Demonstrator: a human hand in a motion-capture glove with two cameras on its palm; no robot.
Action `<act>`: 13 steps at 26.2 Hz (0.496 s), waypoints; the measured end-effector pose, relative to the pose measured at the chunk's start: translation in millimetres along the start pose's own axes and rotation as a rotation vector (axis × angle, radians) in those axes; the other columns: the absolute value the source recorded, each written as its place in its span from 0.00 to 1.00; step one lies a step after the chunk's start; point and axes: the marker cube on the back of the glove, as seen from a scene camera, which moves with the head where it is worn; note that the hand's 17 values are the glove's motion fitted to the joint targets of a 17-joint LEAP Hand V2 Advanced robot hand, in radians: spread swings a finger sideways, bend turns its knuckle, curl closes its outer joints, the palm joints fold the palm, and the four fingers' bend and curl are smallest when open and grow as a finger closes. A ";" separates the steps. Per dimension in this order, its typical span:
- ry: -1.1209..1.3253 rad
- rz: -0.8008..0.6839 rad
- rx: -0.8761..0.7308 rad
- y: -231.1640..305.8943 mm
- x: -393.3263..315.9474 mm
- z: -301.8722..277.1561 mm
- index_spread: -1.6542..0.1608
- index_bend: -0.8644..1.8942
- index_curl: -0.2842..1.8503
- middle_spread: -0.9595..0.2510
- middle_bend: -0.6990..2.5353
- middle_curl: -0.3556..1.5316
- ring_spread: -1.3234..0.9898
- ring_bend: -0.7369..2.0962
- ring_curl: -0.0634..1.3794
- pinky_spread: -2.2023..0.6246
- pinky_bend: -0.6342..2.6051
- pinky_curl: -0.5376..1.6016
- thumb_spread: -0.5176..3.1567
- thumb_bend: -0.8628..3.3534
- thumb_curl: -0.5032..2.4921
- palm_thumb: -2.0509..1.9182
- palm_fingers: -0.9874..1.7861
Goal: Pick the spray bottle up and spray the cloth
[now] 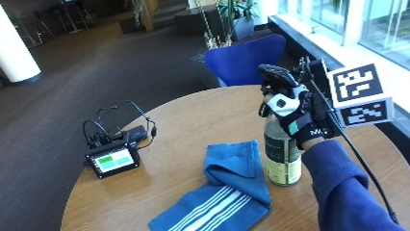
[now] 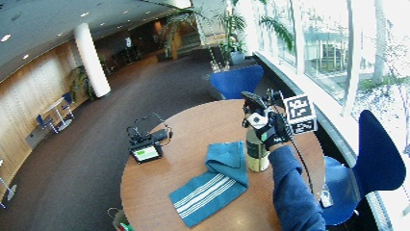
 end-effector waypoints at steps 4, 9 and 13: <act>0.005 -0.005 0.020 0.0 2.0 -0.7 0.76 0.44 0.36 0.66 0.39 0.45 0.47 0.47 0.34 0.67 0.32 0.42 0.33 0.20 0.36 0.74 0.87; 0.011 0.004 0.052 1.7 8.2 -5.3 0.77 0.44 0.37 0.67 0.40 0.45 0.47 0.47 0.34 0.67 0.32 0.43 0.33 0.20 0.37 0.74 0.87; 0.014 0.013 0.073 0.9 11.2 -5.7 0.77 0.44 0.38 0.67 0.40 0.45 0.47 0.47 0.34 0.67 0.32 0.43 0.33 0.20 0.37 0.74 0.87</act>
